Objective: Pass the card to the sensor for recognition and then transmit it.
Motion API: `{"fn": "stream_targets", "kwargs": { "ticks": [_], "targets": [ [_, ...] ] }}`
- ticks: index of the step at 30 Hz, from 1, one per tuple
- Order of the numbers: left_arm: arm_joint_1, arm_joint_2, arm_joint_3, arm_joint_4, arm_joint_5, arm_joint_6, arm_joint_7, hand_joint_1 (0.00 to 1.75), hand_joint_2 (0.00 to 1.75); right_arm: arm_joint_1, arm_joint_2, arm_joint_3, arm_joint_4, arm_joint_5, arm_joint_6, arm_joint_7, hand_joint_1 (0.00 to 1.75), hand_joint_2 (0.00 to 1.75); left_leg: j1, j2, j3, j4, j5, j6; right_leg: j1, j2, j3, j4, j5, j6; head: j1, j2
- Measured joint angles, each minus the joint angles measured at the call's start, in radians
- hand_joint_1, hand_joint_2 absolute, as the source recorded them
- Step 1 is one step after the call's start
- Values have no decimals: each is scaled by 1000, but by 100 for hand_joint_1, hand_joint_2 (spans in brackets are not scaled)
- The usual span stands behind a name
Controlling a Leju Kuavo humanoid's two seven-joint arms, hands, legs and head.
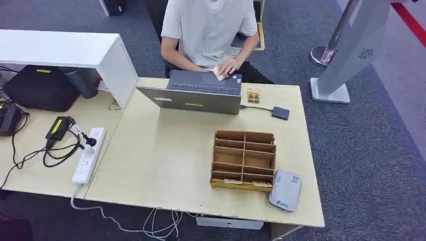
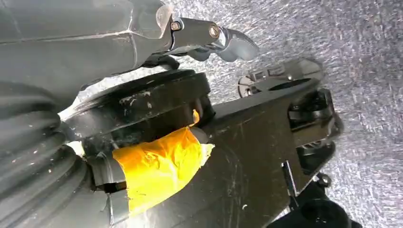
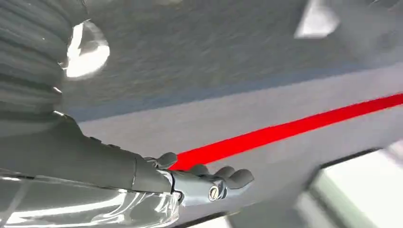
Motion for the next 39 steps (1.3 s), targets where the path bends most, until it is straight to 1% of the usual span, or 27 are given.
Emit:
{"fn": "stream_targets", "kwargs": {
  "ticks": [2,5,9,11,12,14,16,17,19,22,25,28,32,36,39],
  "targets": [
    [-2,0,0,0,21,-19,3,0,175,-46,56,44,-1,21,21,-47,0,175,0,2,1,0,0,0,0,3,0,0,0,-1,0,0],
    [3,-2,0,0,40,-20,-23,0,175,-87,169,116,-16,31,44,-109,0,175,1,3,4,0,1,-2,1,4,-1,1,0,-1,0,0],
    [6,-5,0,2,51,-23,-41,0,175,-83,307,226,-49,7,62,-188,0,175,2,-3,2,-1,3,-4,1,-1,-1,2,0,-1,-1,0],
    [6,-6,0,3,50,-23,-41,0,175,-66,373,295,-78,-15,50,-199,0,175,3,-2,3,-1,3,-5,2,1,-1,2,0,-1,0,0],
    [6,-6,0,3,48,-23,-40,0,175,-53,399,333,-94,-20,31,-198,0,175,3,-2,3,-1,3,-5,2,0,-1,2,0,-1,-1,0],
    [6,-7,0,3,38,-23,-30,0,175,-22,449,435,-135,11,-67,-180,0,175,3,-3,2,-1,3,-5,2,-1,-1,2,0,-1,0,0],
    [5,-8,0,3,30,-23,-23,0,175,8,488,546,-173,36,-165,-156,0,175,4,-3,2,-1,3,-5,2,0,-1,2,0,-1,0,0],
    [5,-8,0,3,28,-23,-21,0,175,20,504,605,-191,35,-197,-144,0,175,4,-2,2,-1,3,-5,2,0,-1,2,0,-1,0,0],
    [4,-9,0,4,20,-24,-22,0,175,45,529,707,-225,38,-243,-133,0,175,4,-2,2,-1,3,-5,2,0,-2,1,0,-1,0,0],
    [5,-10,0,5,19,-37,-34,0,175,79,558,842,-273,22,-286,-104,0,175,4,-4,1,-1,3,-5,1,-1,-2,1,0,-1,0,0],
    [6,-10,0,9,22,-45,-44,0,175,99,571,944,-308,-17,-302,-83,0,175,3,-4,1,-1,3,-5,1,-1,-2,1,0,-1,0,0],
    [8,-10,0,11,28,-51,-57,0,175,111,575,1026,-334,-60,-303,-69,0,175,3,-4,1,-1,3,-5,1,-2,-2,1,0,-1,0,0],
    [12,-10,0,14,18,-44,-90,0,175,122,574,1096,-353,-107,-314,-51,0,175,3,-4,1,0,3,-5,1,-2,-2,1,0,-1,0,0],
    [8,-18,0,14,13,-1,-141,0,175,134,567,1131,-367,-138,-323,-43,0,175,2,-4,0,0,3,-5,1,-2,-3,1,0,-1,0,0],
    [1,-19,0,14,19,-36,-161,0,175,141,558,1148,-377,-159,-325,-44,0,175,2,-4,0,0,3,-5,1,-1,-3,1,0,-1,0,0]
  ]
}}
